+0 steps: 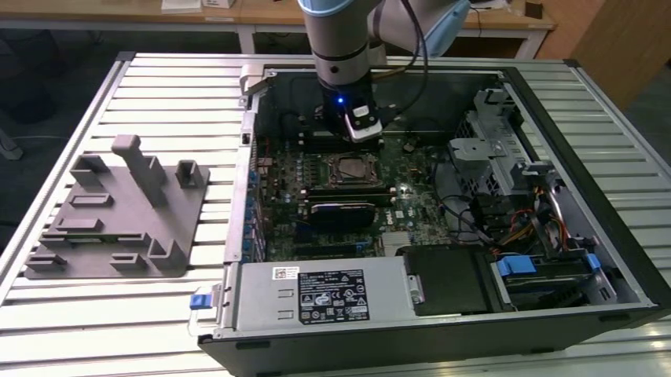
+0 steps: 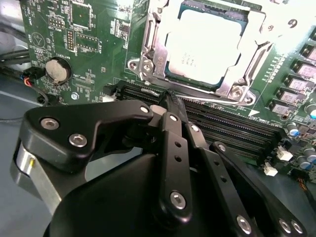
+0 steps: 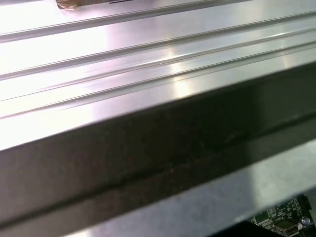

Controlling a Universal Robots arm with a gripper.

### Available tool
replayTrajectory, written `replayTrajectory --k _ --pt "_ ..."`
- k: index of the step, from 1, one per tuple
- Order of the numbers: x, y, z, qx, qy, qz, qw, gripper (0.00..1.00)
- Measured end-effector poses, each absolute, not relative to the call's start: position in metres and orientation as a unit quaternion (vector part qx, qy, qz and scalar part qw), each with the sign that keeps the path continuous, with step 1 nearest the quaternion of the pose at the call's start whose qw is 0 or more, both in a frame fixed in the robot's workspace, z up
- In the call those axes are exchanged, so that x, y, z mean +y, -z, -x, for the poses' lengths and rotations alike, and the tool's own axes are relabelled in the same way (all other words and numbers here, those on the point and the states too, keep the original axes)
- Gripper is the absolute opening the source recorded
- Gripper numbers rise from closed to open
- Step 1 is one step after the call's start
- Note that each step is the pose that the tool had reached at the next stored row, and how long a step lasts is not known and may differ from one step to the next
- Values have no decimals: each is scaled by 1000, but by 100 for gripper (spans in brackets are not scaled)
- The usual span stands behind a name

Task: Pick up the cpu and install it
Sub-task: 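Install the first cpu locking lever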

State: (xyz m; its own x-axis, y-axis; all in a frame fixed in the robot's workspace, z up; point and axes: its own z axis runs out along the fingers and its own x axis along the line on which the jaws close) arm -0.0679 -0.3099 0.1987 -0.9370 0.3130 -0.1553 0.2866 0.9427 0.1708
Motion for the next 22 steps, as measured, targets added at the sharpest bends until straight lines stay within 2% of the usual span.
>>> replayTrajectory --k 22 --pt "-310 -195 71 981 -76 -152 91 11"
